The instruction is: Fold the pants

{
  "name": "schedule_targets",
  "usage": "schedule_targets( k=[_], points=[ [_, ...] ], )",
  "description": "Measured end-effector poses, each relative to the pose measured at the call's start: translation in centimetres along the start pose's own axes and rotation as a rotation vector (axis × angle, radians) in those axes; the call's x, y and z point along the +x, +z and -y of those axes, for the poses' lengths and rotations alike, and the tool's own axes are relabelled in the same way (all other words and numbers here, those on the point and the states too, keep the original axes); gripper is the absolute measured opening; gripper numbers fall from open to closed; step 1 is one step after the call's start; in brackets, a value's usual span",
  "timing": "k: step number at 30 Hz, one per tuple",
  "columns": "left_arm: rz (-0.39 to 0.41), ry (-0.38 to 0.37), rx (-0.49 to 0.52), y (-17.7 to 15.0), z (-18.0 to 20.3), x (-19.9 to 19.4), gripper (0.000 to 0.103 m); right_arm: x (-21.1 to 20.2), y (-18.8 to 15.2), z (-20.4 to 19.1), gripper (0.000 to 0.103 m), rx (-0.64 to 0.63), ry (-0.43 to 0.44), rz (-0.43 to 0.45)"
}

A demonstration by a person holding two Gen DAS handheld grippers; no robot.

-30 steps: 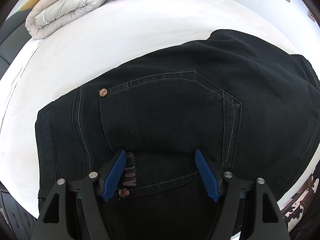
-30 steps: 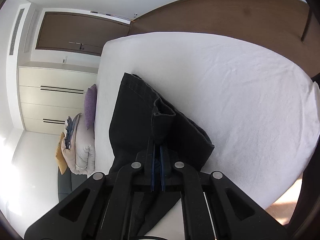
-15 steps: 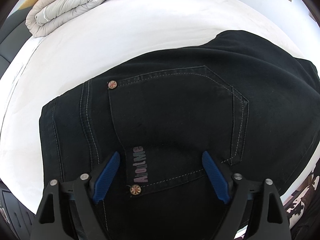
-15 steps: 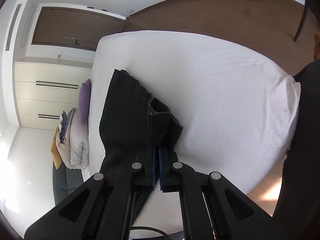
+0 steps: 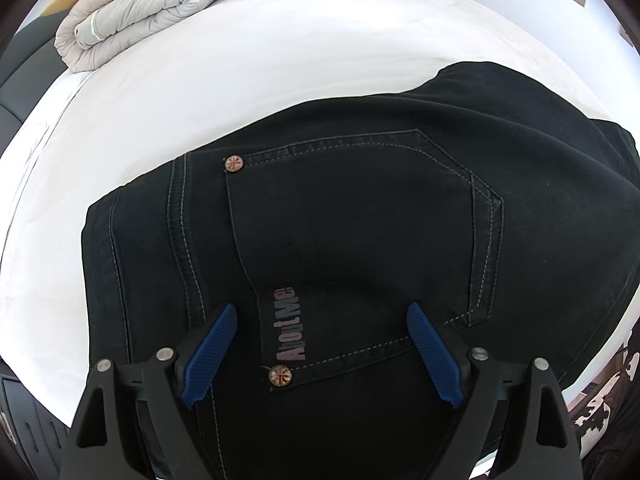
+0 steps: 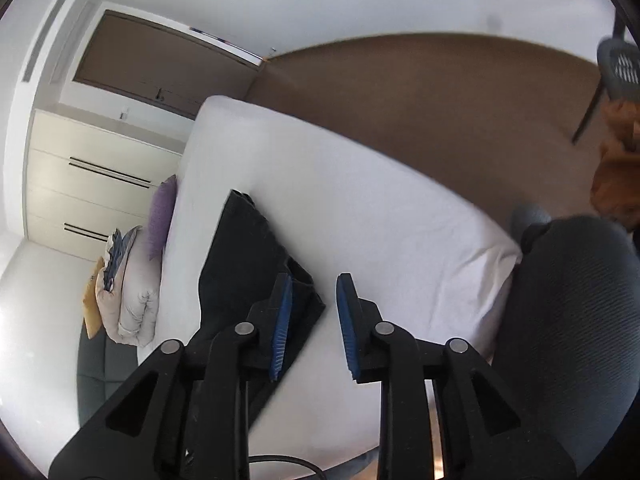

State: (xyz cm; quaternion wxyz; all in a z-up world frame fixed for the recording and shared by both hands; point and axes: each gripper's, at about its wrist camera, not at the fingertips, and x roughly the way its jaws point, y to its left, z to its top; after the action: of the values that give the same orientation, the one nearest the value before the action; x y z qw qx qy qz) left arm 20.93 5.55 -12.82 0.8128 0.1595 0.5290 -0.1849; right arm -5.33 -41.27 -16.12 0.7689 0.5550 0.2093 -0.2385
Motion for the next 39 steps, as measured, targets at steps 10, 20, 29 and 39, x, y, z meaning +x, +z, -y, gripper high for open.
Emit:
schedule_targets(
  k=[10, 20, 29, 39],
  points=[
    [0.026, -0.003, -0.015, -1.6, -0.5, -0.5, 0.091, 9.1, -10.8, -12.2, 0.079, -0.135, 0.418, -0.486],
    [0.033, -0.006, -0.015, -2.0, -1.0, -0.3, 0.092, 17.7, -18.8, -12.7, 0.072, -0.005, 0.366, -0.786],
    [0.033, -0.003, -0.018, -2.0, -1.1, -0.2, 0.093, 19.5, -19.9, -12.4, 0.068, 0.025, 0.326, -0.773],
    [0.031, 0.002, -0.02, -1.9, -0.8, -0.3, 0.094, 20.8, -19.8, -10.0, 0.002, 0.114, 0.279, -0.758]
  ],
)
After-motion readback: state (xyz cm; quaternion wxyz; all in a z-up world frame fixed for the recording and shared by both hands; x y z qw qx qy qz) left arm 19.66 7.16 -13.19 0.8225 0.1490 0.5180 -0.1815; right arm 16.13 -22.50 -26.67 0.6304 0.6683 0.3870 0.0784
